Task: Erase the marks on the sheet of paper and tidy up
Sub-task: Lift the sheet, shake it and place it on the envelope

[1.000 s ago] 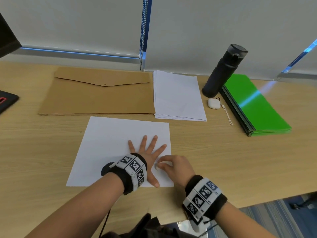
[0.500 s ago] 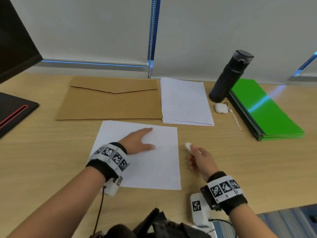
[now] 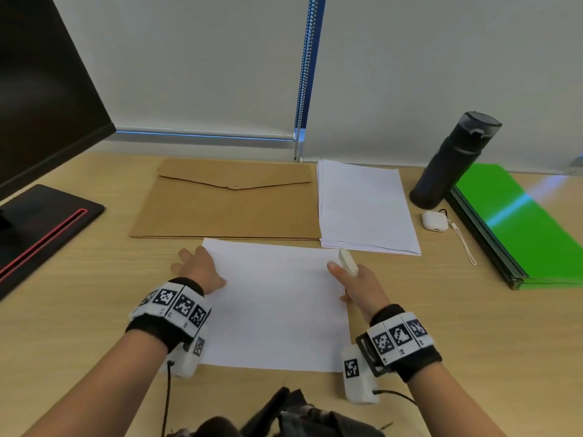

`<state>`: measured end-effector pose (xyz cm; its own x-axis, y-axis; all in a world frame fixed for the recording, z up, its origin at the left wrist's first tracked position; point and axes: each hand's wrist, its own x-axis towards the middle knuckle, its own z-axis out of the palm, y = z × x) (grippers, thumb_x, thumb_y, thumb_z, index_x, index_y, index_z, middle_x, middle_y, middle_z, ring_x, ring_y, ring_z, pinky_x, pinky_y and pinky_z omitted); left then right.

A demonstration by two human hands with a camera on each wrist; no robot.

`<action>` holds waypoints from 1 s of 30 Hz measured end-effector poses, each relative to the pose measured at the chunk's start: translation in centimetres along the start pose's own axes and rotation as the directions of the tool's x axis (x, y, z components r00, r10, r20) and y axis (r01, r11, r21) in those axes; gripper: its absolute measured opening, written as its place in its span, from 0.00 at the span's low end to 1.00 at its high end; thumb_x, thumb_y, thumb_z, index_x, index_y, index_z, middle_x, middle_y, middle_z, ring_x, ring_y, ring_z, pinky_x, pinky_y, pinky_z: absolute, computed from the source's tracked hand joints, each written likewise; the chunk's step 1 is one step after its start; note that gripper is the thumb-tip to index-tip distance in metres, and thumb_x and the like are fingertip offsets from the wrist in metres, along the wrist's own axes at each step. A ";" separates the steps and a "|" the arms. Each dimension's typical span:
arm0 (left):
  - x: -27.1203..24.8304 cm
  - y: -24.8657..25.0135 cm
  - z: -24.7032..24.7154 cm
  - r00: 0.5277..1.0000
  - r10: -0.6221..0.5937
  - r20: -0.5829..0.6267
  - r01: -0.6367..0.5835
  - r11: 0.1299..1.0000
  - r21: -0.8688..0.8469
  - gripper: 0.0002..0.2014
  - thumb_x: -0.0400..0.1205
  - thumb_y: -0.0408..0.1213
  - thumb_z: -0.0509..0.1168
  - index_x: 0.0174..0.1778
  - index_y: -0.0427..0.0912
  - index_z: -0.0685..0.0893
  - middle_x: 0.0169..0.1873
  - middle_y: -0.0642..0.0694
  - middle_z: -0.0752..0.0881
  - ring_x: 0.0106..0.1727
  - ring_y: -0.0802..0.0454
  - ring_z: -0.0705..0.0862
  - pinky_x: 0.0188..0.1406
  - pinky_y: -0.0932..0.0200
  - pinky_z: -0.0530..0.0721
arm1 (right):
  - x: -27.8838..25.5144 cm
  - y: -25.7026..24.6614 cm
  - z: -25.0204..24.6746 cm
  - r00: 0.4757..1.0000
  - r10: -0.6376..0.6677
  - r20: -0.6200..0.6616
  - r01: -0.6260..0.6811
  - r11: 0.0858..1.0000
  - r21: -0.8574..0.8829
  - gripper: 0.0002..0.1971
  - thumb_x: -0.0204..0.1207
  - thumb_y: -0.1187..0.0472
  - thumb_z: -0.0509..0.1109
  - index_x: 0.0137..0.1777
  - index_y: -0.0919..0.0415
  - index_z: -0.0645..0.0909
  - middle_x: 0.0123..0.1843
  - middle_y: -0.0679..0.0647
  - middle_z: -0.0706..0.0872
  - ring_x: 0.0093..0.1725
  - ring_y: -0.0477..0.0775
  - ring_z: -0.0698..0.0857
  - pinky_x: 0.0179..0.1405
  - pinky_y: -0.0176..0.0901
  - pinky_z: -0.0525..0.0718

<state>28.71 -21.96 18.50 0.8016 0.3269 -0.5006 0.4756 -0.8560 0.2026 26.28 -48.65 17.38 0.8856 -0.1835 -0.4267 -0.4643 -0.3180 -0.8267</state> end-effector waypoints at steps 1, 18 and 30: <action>0.2 0.0 0.0 1.000 -0.013 -0.006 0.013 1.000 -0.018 0.39 0.78 0.45 0.71 0.77 0.33 0.57 0.74 0.33 0.59 0.74 0.33 0.64 0.69 0.47 0.68 | 0.2 0.0 0.1 1.000 0.001 -0.006 -0.001 1.000 -0.013 0.16 0.74 0.53 0.72 0.50 0.65 0.73 0.39 0.53 0.72 0.36 0.50 0.73 0.29 0.38 0.77; 1.0 -2.4 -1.2 0.966 0.193 -0.170 -0.254 0.617 -0.745 0.26 0.75 0.28 0.73 0.69 0.35 0.75 0.61 0.40 0.83 0.60 0.41 0.83 0.59 0.46 0.81 | -1.7 -3.2 -2.7 0.974 -0.204 -0.101 0.212 0.974 0.075 0.21 0.72 0.81 0.61 0.25 0.58 0.67 0.29 0.52 0.70 0.32 0.50 0.74 0.46 0.52 0.79; -5.1 -2.0 -6.0 0.771 0.395 -0.499 -0.621 0.293 -0.727 0.14 0.77 0.30 0.68 0.50 0.56 0.81 0.39 0.70 0.88 0.45 0.71 0.86 0.41 0.72 0.83 | -6.4 -7.8 -4.6 0.804 -0.535 -0.259 0.546 0.837 -0.034 0.03 0.73 0.70 0.70 0.42 0.70 0.79 0.43 0.65 0.84 0.42 0.56 0.80 0.43 0.49 0.79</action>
<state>25.84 -19.52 25.71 0.9869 0.1136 0.1142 -0.0949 -0.1626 0.9821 24.18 -49.25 28.27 0.9563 -0.2187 0.1941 0.0941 -0.3982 -0.9124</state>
